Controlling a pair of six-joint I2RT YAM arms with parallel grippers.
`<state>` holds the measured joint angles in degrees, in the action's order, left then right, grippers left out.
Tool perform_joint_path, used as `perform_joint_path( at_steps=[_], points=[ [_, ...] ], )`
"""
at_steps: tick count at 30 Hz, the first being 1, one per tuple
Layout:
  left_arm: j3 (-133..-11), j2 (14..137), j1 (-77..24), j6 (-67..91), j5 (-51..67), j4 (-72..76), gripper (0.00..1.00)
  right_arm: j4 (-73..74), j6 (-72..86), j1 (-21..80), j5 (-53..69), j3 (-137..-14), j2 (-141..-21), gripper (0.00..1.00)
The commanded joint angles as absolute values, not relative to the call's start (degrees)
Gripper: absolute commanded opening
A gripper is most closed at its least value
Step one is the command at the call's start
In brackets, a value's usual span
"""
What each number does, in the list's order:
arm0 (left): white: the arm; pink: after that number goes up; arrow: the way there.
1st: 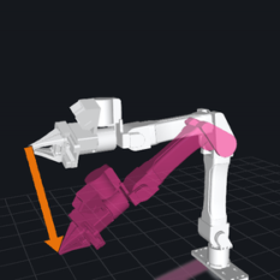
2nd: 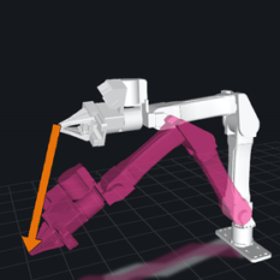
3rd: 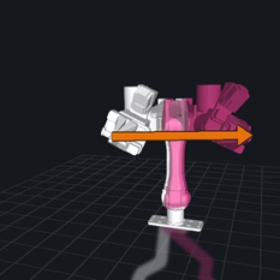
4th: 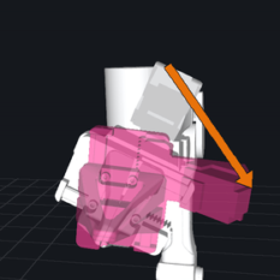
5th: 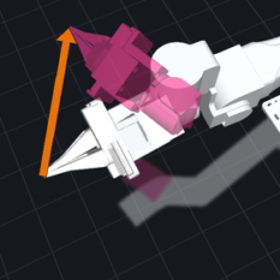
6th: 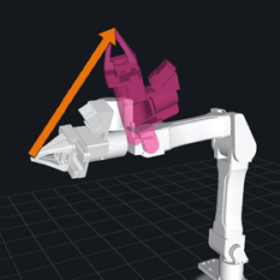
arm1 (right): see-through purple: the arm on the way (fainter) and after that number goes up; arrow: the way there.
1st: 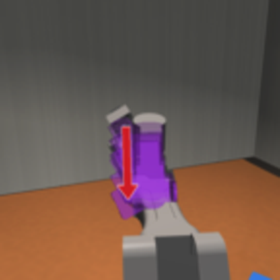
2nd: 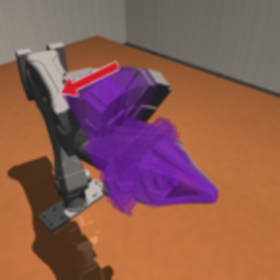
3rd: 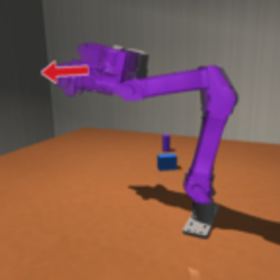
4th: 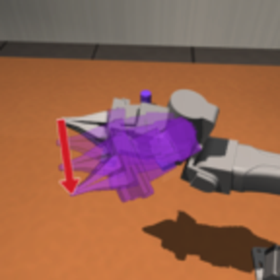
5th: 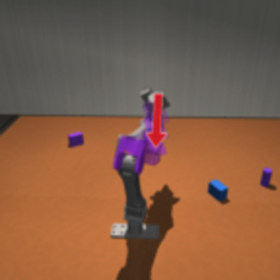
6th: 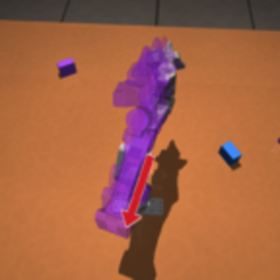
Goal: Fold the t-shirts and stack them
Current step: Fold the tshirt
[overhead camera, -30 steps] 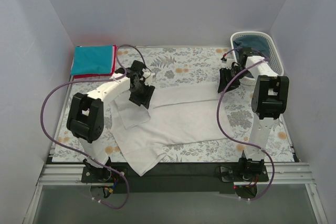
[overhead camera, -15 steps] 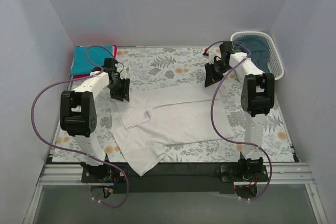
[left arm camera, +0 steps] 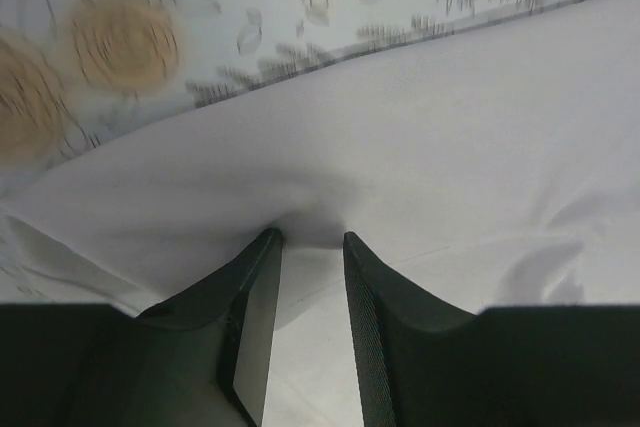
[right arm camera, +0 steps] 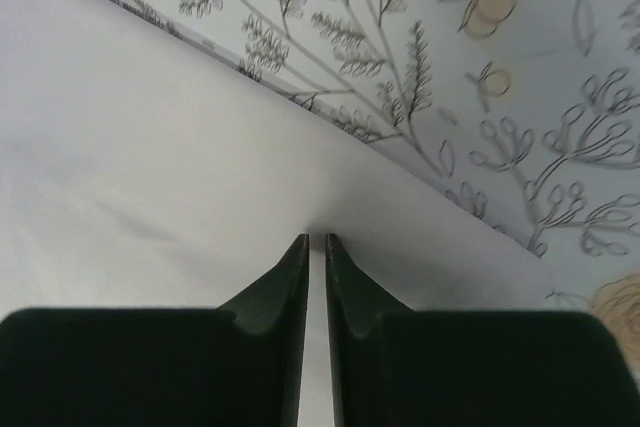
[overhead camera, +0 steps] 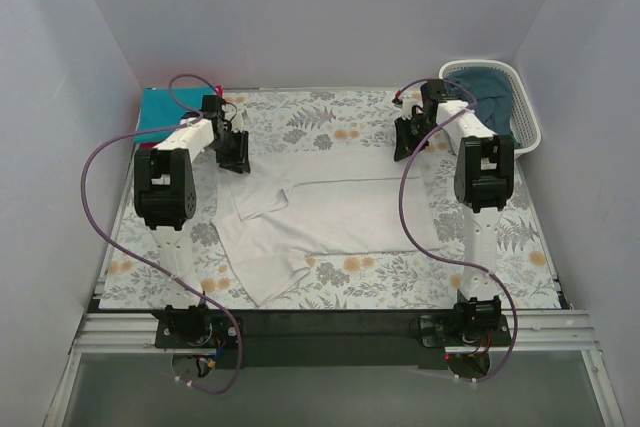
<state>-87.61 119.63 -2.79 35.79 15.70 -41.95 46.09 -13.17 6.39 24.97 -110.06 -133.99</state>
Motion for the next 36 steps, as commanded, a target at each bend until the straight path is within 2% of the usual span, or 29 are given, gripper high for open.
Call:
perform_joint_path(
  at_steps=[1, 3, 4, 5, 6, 8, 10, 13, 18, 22, 29, 36],
  points=[
    [-96.64, 127.33, -2.20, 34.89, 15.46, -41.73, 0.31, 42.54, -13.27, 5.45, 21.44, -115.38, -137.90, 0.19],
    [-100.27, 127.79, -2.11, 34.45, 17.31, -42.89, 0.34, 42.63, -13.45, 5.36, 23.19, -118.55, -138.08, 0.25],
    [-101.76, 127.36, -2.11, 34.45, 17.75, -43.85, 0.36, 42.89, -13.53, 5.36, 24.25, -119.26, -137.55, 0.33],
    [-105.00, 126.92, -2.11, 33.58, 18.71, -44.73, 0.37, 43.06, -13.62, 5.36, 25.39, -119.53, -135.63, 0.36],
    [-106.68, 126.31, -2.11, 32.88, 21.77, -46.04, 0.42, 43.33, -13.88, 5.45, 27.66, -119.27, -134.05, 0.39],
    [-109.06, 122.37, -2.11, 31.21, 24.60, -49.74, 0.47, 45.08, -15.63, 5.45, 29.79, -117.87, -130.36, 0.46],
    [-107.50, 118.15, -2.11, 28.31, 28.62, -50.97, 0.55, 46.66, -17.74, 5.54, 31.11, -113.40, -123.07, 0.51],
    [-99.25, 106.47, -2.11, 22.60, 34.60, -52.29, 0.66, 48.68, -24.59, 5.89, 29.72, -104.26, -112.44, 0.53],
    [-79.69, 88.82, -2.11, 12.93, 38.06, -54.14, 0.69, 50.62, -36.62, 8.78, 21.74, -87.92, -97.14, 0.51],
    [-69.90, 81.40, -2.11, 9.67, 38.23, -53.88, 0.68, 49.75, -41.57, 12.39, 14.86, -71.68, -89.13, 0.44],
    [-63.72, 77.78, -2.11, 11.69, 37.36, -52.82, 0.66, 42.72, -45.70, 17.05, 7.57, -54.35, -81.04, 0.34],
    [-62.23, 77.17, -2.11, 11.78, 35.86, -53.44, 0.65, 37.88, -48.51, 17.05, 3.43, -46.33, -78.75, 0.34]
  ],
)
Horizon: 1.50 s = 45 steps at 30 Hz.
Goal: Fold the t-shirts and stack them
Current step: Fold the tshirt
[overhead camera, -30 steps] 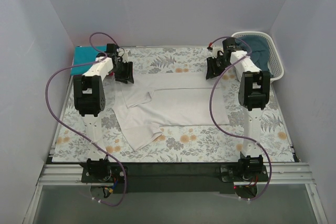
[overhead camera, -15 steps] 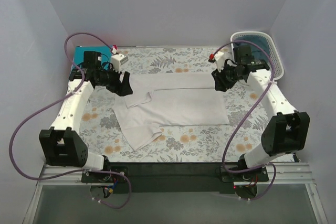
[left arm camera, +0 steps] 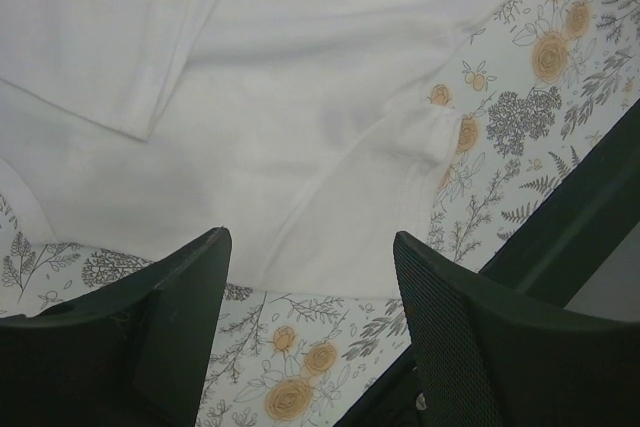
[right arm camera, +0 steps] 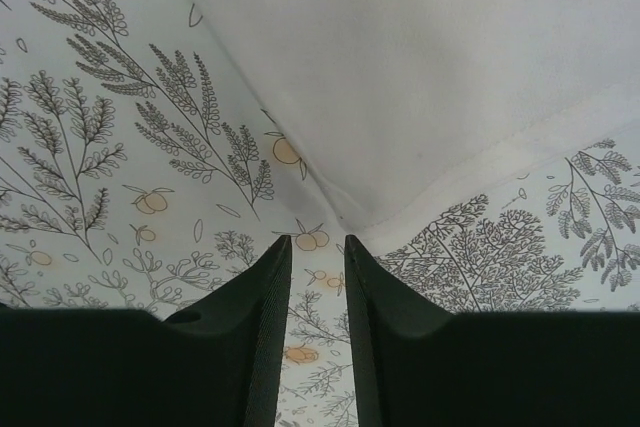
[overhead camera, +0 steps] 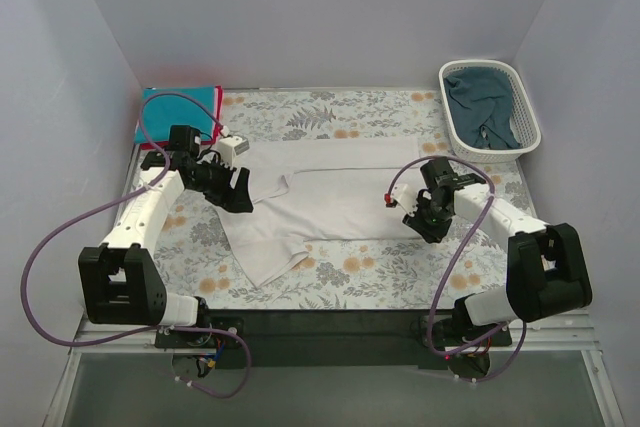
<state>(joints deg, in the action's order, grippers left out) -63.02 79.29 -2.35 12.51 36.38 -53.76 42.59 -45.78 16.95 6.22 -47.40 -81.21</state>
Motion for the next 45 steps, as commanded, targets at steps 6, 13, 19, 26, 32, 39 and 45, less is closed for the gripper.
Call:
perform_joint_path(
  at_steps=[6, 13, 19, 26, 32, 39, 45],
  points=[
    [-61.70, 77.61, -2.11, 12.22, 34.72, -53.44, 0.64, 36.91, -48.16, 17.14, 4.13, -47.28, -79.19, 0.35],
    [-62.05, 77.78, -2.11, 12.74, 32.18, -53.00, 0.65, 36.83, -49.39, 17.14, 3.43, -47.46, -81.82, 0.36],
    [-60.21, 76.64, -2.11, 9.15, 29.62, -52.91, 0.63, 35.60, -49.57, 17.14, 2.81, -47.02, -84.63, 0.36],
    [-54.32, 72.60, -3.95, 4.92, 26.02, -50.19, 0.58, 35.42, -49.48, 17.23, 2.37, -46.85, -86.48, 0.25],
    [-48.79, 70.14, -7.02, 0.27, 26.29, -48.96, 0.53, 35.07, -49.13, 17.40, 1.41, -47.19, -86.22, 0.01],
    [-39.12, 66.09, -16.60, -0.97, 18.12, -41.41, 0.40, 36.30, -48.16, 18.02, 1.58, -48.08, -86.48, 0.01],
    [-36.65, 66.71, -17.93, -0.87, 15.47, -38.59, 0.41, 36.65, -47.99, 18.11, 1.67, -48.51, -86.57, 0.01]
  ],
)
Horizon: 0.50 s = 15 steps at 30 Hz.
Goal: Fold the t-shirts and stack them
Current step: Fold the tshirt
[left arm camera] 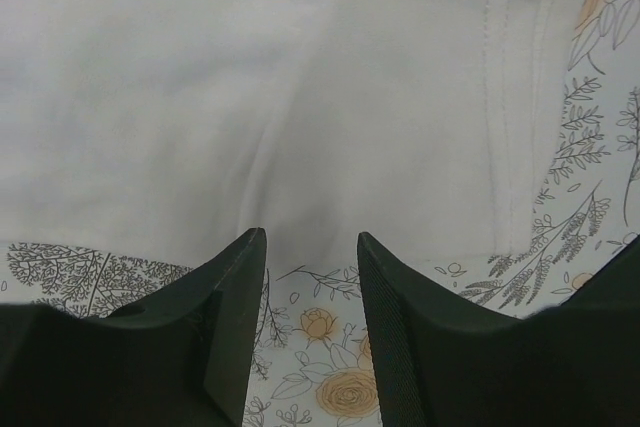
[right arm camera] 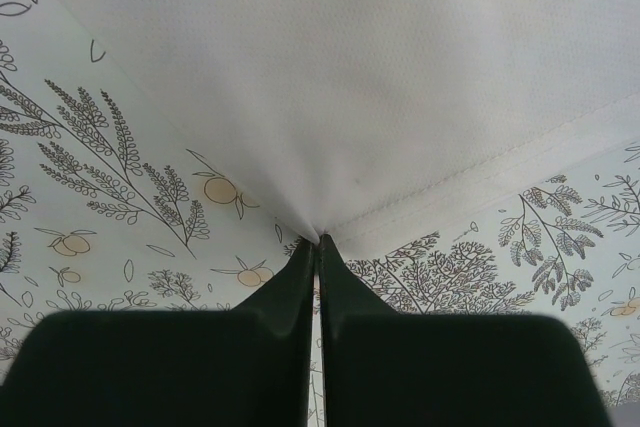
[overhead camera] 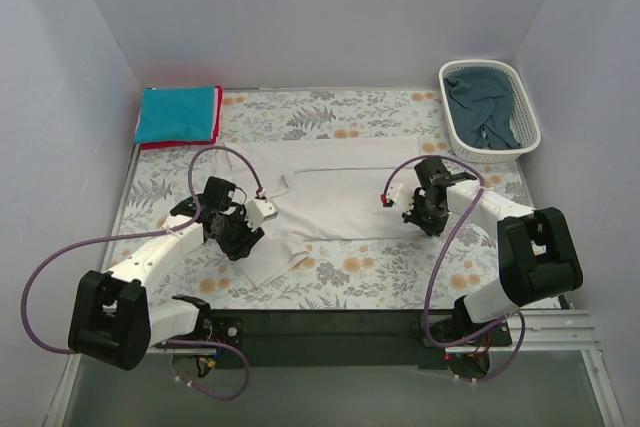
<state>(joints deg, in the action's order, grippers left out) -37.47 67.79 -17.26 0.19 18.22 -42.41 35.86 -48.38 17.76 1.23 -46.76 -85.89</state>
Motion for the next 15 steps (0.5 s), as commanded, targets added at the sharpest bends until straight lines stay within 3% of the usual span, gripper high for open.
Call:
perform_joint_path(
  at_steps=[1, 10, 13, 14, 15],
  points=[
    [-36.30, 66.80, -18.19, -1.05, 15.29, -38.58, 0.41, 36.65, -47.99, 18.11, 1.67, -48.52, -86.57, 0.01],
    [-29.36, 68.99, -22.23, -0.70, 9.76, -33.32, 0.40, 36.91, -47.37, 18.02, 1.58, -48.96, -87.36, 0.01],
    [-26.64, 69.26, -24.17, -0.79, 6.77, -32.43, 0.31, 37.00, -47.29, 18.11, 1.49, -48.96, -87.54, 0.01],
    [-26.28, 69.00, -24.60, -1.05, 6.59, -32.87, 0.21, 37.18, -47.37, 18.11, 1.41, -49.04, -87.45, 0.01],
    [-26.11, 68.91, -25.22, -1.32, 6.50, -34.26, 0.18, 37.35, -47.37, 18.11, 1.67, -49.13, -87.54, 0.01]
  ],
)
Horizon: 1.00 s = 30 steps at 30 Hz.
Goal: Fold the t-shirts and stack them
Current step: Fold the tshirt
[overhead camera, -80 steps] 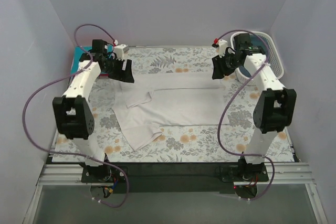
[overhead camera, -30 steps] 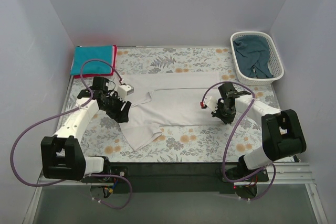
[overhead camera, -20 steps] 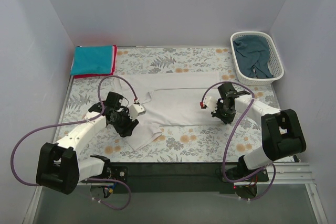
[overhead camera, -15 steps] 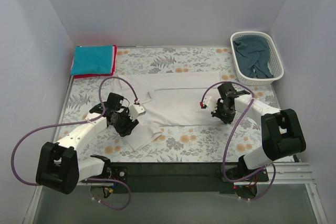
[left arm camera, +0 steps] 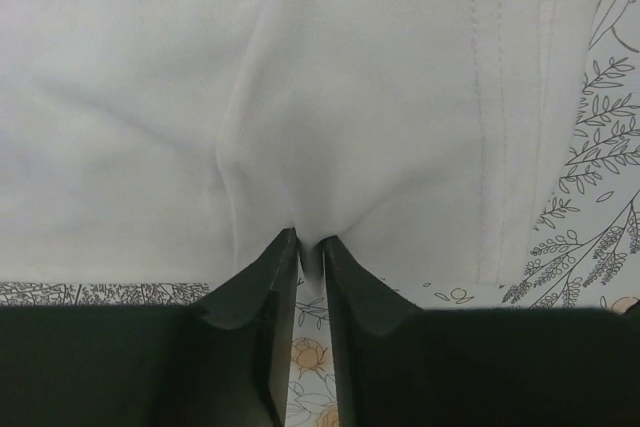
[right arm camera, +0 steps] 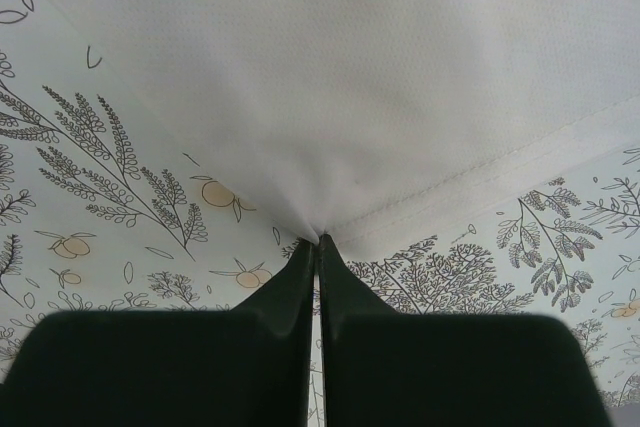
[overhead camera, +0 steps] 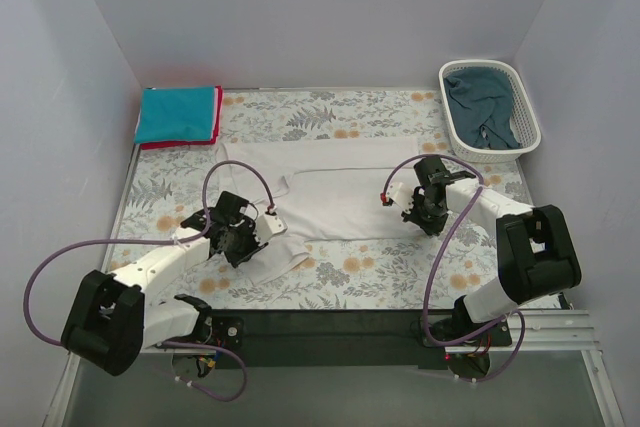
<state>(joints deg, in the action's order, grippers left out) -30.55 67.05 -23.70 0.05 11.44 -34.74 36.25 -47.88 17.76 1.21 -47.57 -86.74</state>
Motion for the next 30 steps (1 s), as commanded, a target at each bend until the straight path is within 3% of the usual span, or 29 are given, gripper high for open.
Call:
perform_joint_path(
  at_steps=[1, 5, 17, 23, 30],
  points=[
    [-25.93, 68.56, -25.31, -1.49, 6.59, -34.89, 0.14, 37.70, -47.29, 18.11, 1.84, -49.39, -87.63, 0.01],
    [-27.86, 66.10, -25.31, -1.85, 6.07, -38.58, 0.00, 39.37, -47.63, 18.11, 1.67, -49.57, -86.49, 0.01],
    [-39.81, 59.94, -25.22, -0.44, 9.14, -55.98, 0.00, 44.81, -51.68, 17.58, 2.28, -48.69, -75.50, 0.01],
    [-47.01, 63.27, -24.09, 1.32, 10.37, -57.13, 0.00, 46.67, -52.38, 16.70, 2.81, -53.69, -77.60, 0.01],
    [-56.59, 73.20, -12.93, -3.42, 16.60, -55.72, 0.00, 46.67, -53.61, 16.08, 3.16, -60.55, -84.27, 0.01]
  ],
)
